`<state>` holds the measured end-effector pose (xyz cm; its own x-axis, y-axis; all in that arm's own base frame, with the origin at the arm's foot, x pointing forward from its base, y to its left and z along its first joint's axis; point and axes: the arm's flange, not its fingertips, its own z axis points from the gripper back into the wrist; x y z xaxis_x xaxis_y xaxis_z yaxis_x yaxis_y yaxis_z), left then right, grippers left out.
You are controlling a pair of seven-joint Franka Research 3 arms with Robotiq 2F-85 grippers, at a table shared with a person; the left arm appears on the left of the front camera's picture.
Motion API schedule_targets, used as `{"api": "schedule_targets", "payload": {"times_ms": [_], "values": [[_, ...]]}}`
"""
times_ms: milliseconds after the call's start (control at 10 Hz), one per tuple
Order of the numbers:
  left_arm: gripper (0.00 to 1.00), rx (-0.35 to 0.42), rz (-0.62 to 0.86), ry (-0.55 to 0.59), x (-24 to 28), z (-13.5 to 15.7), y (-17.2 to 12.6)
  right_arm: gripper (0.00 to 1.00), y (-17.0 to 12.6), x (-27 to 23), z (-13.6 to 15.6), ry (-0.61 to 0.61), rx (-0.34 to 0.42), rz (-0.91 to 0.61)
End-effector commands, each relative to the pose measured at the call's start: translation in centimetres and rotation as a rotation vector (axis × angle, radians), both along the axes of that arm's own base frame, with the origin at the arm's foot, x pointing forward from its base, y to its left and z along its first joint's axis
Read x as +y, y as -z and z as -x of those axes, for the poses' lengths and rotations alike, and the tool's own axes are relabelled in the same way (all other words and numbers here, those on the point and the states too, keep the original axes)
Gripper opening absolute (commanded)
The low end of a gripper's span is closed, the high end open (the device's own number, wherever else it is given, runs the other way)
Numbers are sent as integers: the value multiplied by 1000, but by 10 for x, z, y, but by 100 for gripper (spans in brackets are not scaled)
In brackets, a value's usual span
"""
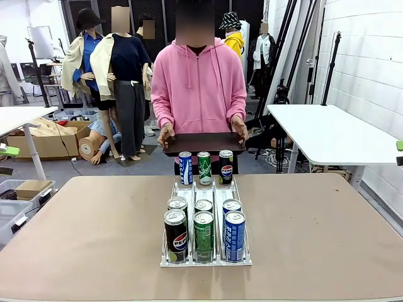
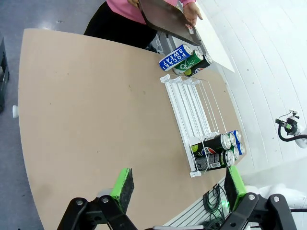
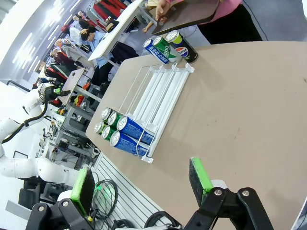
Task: Retrieve and hand over the desired beverage to the person.
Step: Pick up a can of the same type that the person held from the Automatic Can Dispenser.
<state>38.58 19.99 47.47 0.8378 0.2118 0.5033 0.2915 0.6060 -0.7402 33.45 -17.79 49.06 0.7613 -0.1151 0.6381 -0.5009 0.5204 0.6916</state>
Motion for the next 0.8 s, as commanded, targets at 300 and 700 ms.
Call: {"api": "schedule_targets", "payload": {"times_ms": [300, 700], "values": [[100, -5, 9, -1, 1, 2, 0, 100, 0, -1, -1, -4, -5, -10], [100, -5, 9, -1, 1, 2, 0, 100, 0, -1, -1, -4, -5, -10]]}}
